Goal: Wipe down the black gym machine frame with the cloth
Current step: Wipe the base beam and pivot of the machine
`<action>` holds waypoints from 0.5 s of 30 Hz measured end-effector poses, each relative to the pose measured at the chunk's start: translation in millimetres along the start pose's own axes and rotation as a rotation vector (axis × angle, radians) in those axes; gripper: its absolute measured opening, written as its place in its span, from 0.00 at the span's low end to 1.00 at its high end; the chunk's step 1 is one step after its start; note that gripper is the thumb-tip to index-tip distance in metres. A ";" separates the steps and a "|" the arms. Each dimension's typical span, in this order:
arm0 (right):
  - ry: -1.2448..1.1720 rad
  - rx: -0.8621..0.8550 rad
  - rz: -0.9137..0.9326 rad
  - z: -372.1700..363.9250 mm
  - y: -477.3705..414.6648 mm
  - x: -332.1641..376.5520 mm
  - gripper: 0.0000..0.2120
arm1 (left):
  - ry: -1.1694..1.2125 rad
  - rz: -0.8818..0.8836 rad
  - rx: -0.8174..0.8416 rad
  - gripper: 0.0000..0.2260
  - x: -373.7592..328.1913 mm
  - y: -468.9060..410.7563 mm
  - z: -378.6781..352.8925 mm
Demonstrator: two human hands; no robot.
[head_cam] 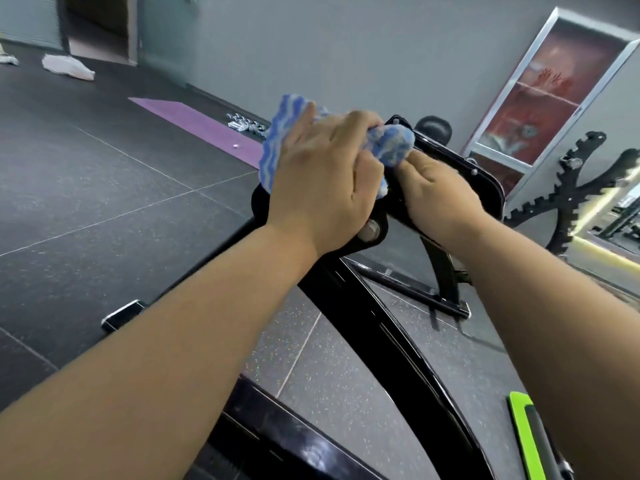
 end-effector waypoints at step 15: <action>-1.039 0.139 0.177 -15.1 8.8 51.1 0.23 | 0.697 0.419 0.144 0.03 50.3 -7.5 10.8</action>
Point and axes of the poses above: each hand's wrist, its own y-axis away from the middle knuckle, its own z-axis out of the back of the hand, x = y × z, the point moved 7 cm from there along -y, towards the middle knuckle, and after that the axes turned 4 degrees about -y, right-handed, at the moved point
